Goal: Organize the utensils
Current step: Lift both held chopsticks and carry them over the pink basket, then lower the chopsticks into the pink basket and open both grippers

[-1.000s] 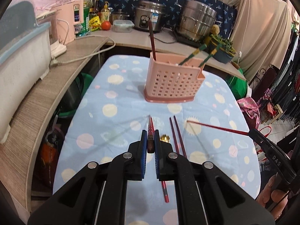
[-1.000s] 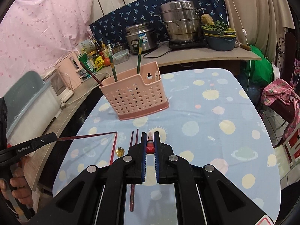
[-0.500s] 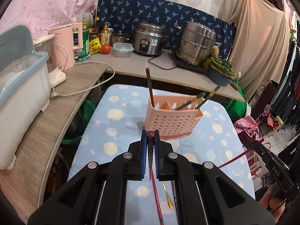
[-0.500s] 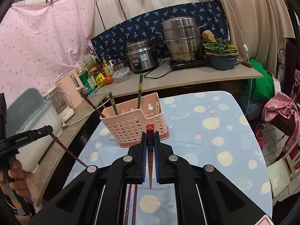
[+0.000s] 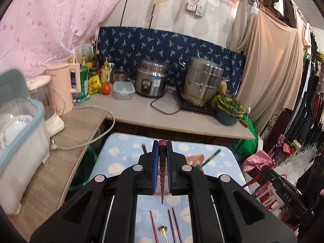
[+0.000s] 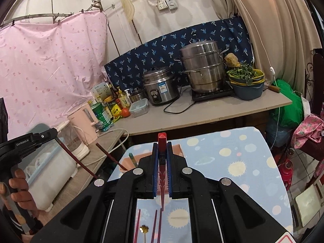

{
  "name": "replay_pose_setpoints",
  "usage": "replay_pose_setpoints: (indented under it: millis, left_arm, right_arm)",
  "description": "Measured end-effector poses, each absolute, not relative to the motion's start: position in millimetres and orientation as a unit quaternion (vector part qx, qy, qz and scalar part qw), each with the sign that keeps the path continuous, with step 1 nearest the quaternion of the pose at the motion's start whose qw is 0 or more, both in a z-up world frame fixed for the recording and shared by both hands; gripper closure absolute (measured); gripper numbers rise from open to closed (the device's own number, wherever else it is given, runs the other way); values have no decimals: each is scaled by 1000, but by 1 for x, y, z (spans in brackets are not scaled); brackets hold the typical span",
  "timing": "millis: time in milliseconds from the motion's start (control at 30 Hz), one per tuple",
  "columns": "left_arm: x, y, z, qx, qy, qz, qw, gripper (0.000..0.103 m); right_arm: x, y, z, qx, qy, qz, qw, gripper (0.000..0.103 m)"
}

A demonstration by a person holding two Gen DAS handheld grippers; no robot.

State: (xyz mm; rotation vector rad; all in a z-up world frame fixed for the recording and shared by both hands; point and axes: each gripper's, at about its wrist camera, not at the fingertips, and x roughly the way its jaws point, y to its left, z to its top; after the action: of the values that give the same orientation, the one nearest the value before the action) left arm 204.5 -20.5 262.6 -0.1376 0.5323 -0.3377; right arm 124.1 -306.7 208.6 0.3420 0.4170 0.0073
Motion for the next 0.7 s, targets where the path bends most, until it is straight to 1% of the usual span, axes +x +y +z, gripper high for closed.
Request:
replay_pose_setpoints:
  millis: [200, 367, 533, 700]
  left_arm:
    - [227, -27, 288, -71, 233, -161, 956, 96]
    - [245, -34, 298, -68, 216, -156, 961, 96]
    - [263, -40, 290, -65, 223, -154, 960, 96]
    - [278, -46, 268, -62, 245, -154, 955, 96]
  right_arm:
    - [148, -307, 242, 165, 173, 9, 971, 96]
    - [174, -305, 256, 159, 159, 6, 974, 96]
    - [204, -303, 250, 159, 169, 5, 973, 96]
    - [227, -298, 231, 157, 195, 9, 968, 96]
